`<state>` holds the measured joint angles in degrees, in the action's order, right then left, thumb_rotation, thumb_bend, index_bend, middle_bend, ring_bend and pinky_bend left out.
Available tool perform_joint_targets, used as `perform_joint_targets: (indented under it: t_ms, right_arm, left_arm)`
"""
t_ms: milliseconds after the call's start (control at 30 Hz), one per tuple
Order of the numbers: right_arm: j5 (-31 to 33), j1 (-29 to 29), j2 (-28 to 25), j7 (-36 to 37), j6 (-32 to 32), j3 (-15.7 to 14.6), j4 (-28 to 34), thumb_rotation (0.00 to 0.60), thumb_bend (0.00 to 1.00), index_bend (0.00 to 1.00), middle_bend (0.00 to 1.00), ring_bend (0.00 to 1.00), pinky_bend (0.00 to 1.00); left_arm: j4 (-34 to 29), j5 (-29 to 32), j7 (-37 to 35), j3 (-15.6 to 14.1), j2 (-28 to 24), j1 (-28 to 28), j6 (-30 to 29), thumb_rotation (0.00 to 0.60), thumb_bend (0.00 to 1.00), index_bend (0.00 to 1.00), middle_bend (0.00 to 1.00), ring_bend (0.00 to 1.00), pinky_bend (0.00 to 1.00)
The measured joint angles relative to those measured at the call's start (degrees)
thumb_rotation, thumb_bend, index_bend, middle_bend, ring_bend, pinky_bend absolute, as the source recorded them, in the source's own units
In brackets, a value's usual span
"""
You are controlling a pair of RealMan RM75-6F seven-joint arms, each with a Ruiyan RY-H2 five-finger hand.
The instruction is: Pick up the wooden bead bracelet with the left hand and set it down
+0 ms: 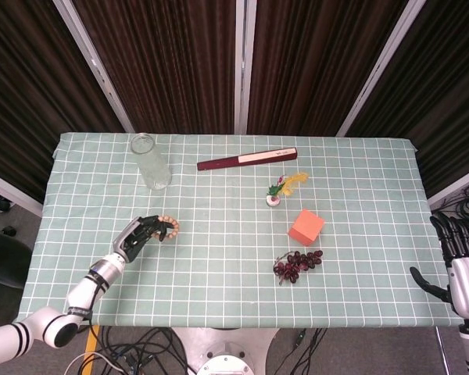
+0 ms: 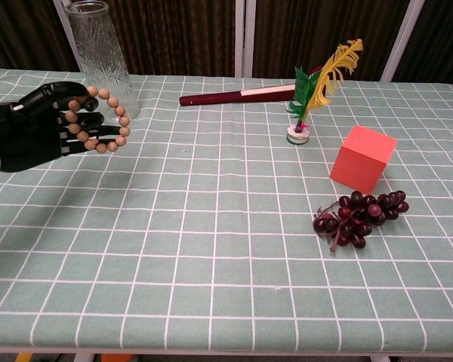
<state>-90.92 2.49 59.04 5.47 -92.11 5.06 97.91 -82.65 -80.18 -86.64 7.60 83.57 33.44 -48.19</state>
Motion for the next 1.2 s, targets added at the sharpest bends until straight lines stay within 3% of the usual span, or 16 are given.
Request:
perform_joint_targets:
  t_ms: [133, 533, 767, 1000, 1067, 1200]
  right_arm:
    - [-0.1, 0.1, 0.0, 0.0, 0.0, 0.0, 0.0, 0.6, 0.12, 0.0, 0.05, 0.0, 0.0]
    - [-0.3, -0.2, -0.2, 0.1, -0.4, -0.1, 0.1, 0.6, 0.12, 0.0, 0.05, 0.0, 0.0]
    - [-0.5, -0.4, -0.3, 0.2, -0.7, -0.1, 0.2, 0.6, 0.12, 0.0, 0.05, 0.0, 0.0]
    - [-0.4, -0.1, -0.3, 0.2, -0.4, 0.0, 0.2, 0.6, 0.12, 0.0, 0.05, 0.0, 0.0]
    - [-0.3, -0.1, -0.3, 0.2, -0.2, 0.0, 0.2, 0.6, 0.12, 0.0, 0.05, 0.0, 0.0]
    - [-0.1, 0.1, -0.3, 0.2, 0.1, 0.1, 0.1, 0.6, 0.12, 0.0, 0.05, 0.0, 0.0]
  left_arm:
    - [-0.2, 0.3, 0.0, 0.3, -0.1, -0.2, 0.0, 0.376, 0.6, 0.63, 0.68, 0.32, 0.16]
    - [-0.7, -0.2, 0.6, 0.5, -0.1, -0.8, -0.8, 0.222, 0.75, 0.56, 0.61, 0.32, 0.16]
    - [-0.9, -0.7, 0.9, 0.4, -0.1, -0.9, -1.1, 0.233, 0.83, 0.55, 0.61, 0.32, 0.16]
    - [-0.8, -1.7, 1.6, 0.1, -0.1, -0.6, -1.2, 0.425, 0.89, 0.47, 0.54, 0.29, 0.16]
    - [-0.6, -2.1, 1.9, -0.1, 0.1, -0.6, -1.4, 0.415, 0.89, 0.44, 0.51, 0.28, 0.16]
    - [-0.1, -2.3, 1.2, -0.1, 0.4, -0.6, -1.9, 0.295, 0.86, 0.37, 0.46, 0.25, 0.16]
